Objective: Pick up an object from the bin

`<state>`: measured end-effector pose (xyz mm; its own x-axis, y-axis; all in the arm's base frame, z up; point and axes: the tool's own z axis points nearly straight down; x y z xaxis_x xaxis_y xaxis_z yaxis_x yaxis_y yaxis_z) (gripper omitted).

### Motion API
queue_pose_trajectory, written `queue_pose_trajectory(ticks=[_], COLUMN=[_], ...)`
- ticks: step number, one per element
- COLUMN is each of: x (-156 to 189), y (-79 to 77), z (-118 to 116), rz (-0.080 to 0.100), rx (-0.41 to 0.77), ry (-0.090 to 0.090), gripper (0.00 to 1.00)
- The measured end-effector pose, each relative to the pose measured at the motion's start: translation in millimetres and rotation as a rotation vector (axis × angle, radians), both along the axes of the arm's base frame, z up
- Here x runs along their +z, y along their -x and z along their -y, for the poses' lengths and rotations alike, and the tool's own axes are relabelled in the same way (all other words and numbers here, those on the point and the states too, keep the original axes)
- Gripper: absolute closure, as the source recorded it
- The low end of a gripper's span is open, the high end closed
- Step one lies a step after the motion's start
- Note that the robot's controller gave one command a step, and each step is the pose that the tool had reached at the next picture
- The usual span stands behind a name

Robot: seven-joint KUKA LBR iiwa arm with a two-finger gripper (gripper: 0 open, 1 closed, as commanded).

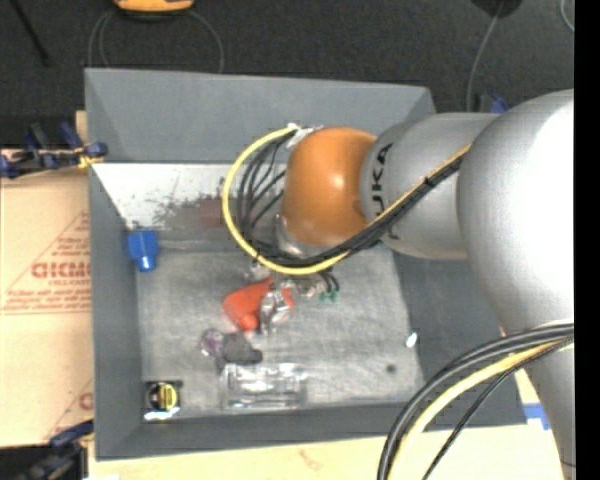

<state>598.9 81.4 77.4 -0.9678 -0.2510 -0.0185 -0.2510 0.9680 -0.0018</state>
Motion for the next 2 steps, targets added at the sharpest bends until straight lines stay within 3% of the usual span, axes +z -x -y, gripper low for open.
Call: queue_pose_trajectory(ticks=[1, 2], x=[98.2, 282.5], y=[-18.0, -28.8], z=[5.9, 23.9], rz=[-0.005, -0.003], rx=[-0.02, 0.015], ry=[0.002, 0.003], gripper=[1.0, 1.0])
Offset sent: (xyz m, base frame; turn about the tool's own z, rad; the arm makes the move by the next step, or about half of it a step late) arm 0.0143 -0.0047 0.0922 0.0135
